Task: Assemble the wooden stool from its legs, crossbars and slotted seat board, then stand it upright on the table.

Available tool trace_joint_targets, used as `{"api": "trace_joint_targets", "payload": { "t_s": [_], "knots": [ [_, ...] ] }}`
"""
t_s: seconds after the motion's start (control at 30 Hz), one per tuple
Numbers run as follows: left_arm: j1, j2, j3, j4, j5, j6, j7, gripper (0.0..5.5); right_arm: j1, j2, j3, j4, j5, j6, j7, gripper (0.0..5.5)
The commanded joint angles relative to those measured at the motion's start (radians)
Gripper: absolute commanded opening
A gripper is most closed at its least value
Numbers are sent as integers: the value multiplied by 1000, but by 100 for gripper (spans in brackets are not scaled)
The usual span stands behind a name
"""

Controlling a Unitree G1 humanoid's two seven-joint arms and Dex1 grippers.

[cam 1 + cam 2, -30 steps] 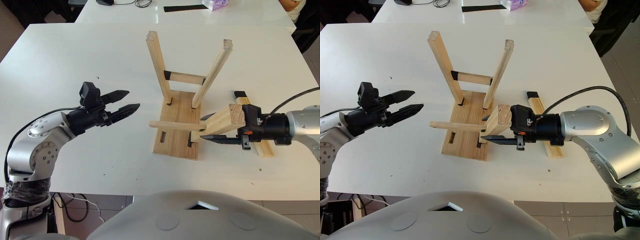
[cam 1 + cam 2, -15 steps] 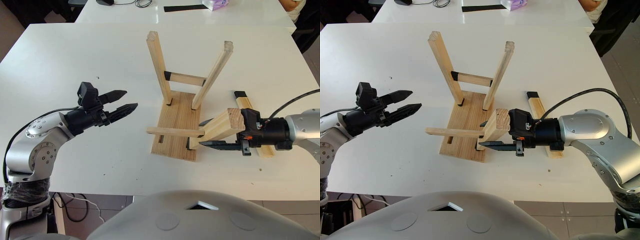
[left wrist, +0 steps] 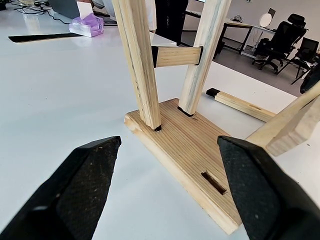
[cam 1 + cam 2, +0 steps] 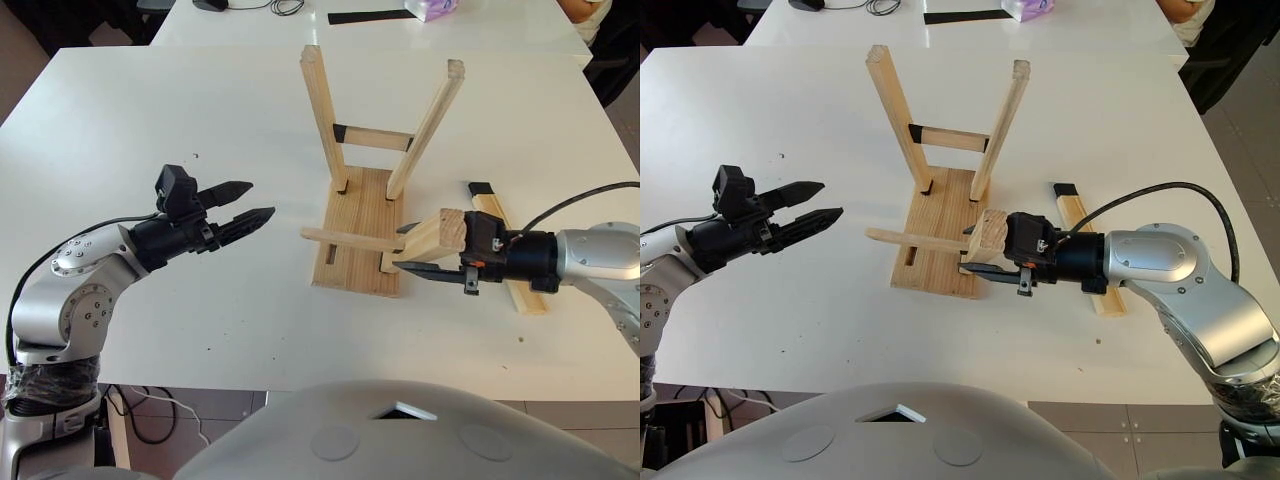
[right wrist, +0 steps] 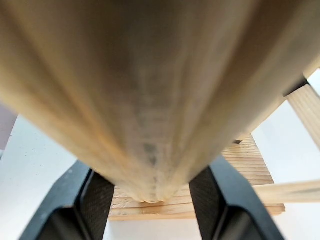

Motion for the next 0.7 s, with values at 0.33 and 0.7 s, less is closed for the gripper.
{"api": "trace_joint_targets", "payload": {
  "t_s": [0.33, 0.7],
  "knots": [
    [-57, 4, -26, 28, 18, 22, -16, 359, -171, 28, 325, 403, -206, -25, 167, 200],
    [-70, 7, -29, 44, 18, 28, -27, 359, -145, -6, 333, 414, -124, 9, 191, 200]
  ]
}}
